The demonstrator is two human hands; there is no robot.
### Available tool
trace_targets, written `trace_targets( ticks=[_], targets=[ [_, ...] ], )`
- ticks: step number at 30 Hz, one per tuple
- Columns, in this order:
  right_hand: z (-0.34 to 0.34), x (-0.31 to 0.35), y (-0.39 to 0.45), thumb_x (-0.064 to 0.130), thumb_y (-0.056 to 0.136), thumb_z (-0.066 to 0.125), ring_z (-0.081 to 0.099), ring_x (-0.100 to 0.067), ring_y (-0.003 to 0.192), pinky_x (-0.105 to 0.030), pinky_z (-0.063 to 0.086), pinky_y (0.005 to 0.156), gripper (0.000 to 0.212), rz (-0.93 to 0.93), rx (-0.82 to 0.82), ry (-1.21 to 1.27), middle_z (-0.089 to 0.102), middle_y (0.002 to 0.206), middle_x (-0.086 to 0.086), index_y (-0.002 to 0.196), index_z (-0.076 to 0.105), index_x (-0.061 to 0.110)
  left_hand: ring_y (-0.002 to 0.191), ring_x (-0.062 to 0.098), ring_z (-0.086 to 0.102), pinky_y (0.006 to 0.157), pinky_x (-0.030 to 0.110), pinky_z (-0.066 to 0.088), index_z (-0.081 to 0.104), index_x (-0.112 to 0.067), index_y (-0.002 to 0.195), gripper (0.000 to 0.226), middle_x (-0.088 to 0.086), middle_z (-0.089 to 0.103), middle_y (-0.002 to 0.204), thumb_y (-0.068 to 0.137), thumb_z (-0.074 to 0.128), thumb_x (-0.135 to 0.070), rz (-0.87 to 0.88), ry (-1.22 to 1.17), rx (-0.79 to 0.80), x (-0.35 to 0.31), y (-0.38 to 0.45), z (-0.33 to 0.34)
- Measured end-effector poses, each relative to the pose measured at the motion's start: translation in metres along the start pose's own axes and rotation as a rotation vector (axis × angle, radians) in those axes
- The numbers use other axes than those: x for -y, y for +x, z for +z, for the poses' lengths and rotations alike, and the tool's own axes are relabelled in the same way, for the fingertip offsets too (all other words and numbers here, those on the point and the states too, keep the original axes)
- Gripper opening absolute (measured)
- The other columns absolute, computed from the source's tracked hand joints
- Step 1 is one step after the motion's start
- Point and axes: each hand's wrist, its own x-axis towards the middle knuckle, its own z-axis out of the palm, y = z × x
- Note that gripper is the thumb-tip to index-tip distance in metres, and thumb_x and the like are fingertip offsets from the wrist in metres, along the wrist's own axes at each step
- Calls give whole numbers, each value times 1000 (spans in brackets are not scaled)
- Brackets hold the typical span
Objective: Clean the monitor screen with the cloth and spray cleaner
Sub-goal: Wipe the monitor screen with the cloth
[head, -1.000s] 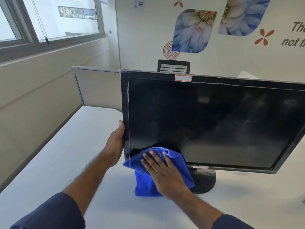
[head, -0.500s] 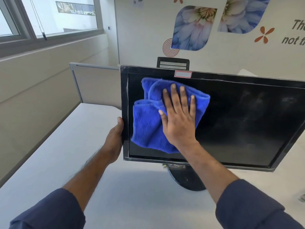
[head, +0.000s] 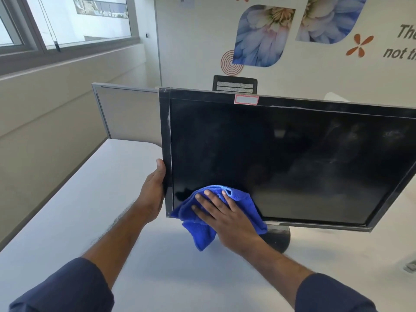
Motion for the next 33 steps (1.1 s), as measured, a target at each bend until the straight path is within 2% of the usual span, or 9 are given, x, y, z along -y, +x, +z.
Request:
trace_targets(
  ticks=[2, 7, 10, 12, 14, 17, 23, 30, 33],
  targets=[
    [0, 1, -6, 10, 82, 33, 8, -26, 151, -48, -3, 122, 73, -1, 22, 21, 13, 165, -2, 153, 30, 22, 110, 12, 68, 79, 20, 56, 76, -40, 104, 62, -7, 73, 119, 77, 40, -82, -1, 14, 0, -1, -1, 0],
    [5, -3, -32, 16, 70, 71, 16, -22, 150, -47, 3, 122, 92, 47, 79, 92, 22, 164, 2, 153, 33, 22, 113, 12, 67, 79, 18, 56, 76, -35, 106, 59, -2, 71, 123, 83, 39, -74, 10, 2, 2, -4, -5, 1],
    [9, -17, -47, 20, 70, 74, 17, -22, 150, -47, 1, 123, 94, 60, 91, 80, 19, 164, 2, 154, 32, 22, 116, 14, 66, 88, 25, 54, 71, -29, 113, 61, -3, 70, 125, 84, 38, -72, 8, 7, 6, -5, -5, 0],
    [13, -29, -59, 20, 73, 70, 18, -22, 149, -47, 4, 122, 89, 62, 84, 53, 17, 164, 2, 153, 32, 22, 116, 14, 65, 94, 30, 51, 69, -30, 114, 60, -4, 70, 124, 85, 36, -71, 9, 17, 2, -4, -4, -1],
    [17, -42, -74, 12, 81, 50, 19, -22, 149, -46, 0, 123, 77, 56, 59, 12, 22, 163, 2, 153, 31, 23, 117, 13, 65, 95, 30, 51, 69, -30, 115, 60, -5, 70, 125, 86, 36, -70, 13, 17, 5, -3, -4, -2],
    [22, -58, -95, 7, 82, 33, 12, -23, 151, -46, -3, 124, 73, 90, 68, -20, 31, 161, 2, 154, 28, 24, 117, 13, 65, 88, 23, 55, 72, -32, 111, 59, -5, 70, 125, 85, 37, -71, 15, 3, 14, -2, -4, -1],
    [17, -39, -86, 8, 71, 73, 10, -26, 150, -51, 3, 120, 94, 190, 117, 85, 30, 161, -1, 152, 31, 25, 112, 12, 67, 84, 22, 58, 75, -43, 103, 54, -9, 72, 120, 84, 36, -75, 17, 15, 6, -1, -4, 1],
    [-4, -8, -21, 13, 86, 48, 11, -25, 152, -50, 2, 121, 72, 73, 58, 87, 19, 165, 1, 154, 29, 25, 112, 17, 68, 89, 31, 54, 71, -30, 115, 72, -3, 72, 121, 78, 40, -83, -5, 21, -10, 3, -1, -1],
    [-6, -3, -10, 15, 85, 56, 14, -22, 152, -49, 6, 121, 76, 68, 41, 89, 15, 166, 2, 155, 27, 25, 109, 17, 69, 86, 31, 54, 71, -29, 113, 79, -3, 73, 118, 69, 45, -90, -2, 43, -20, 3, 0, -2]
  ],
)
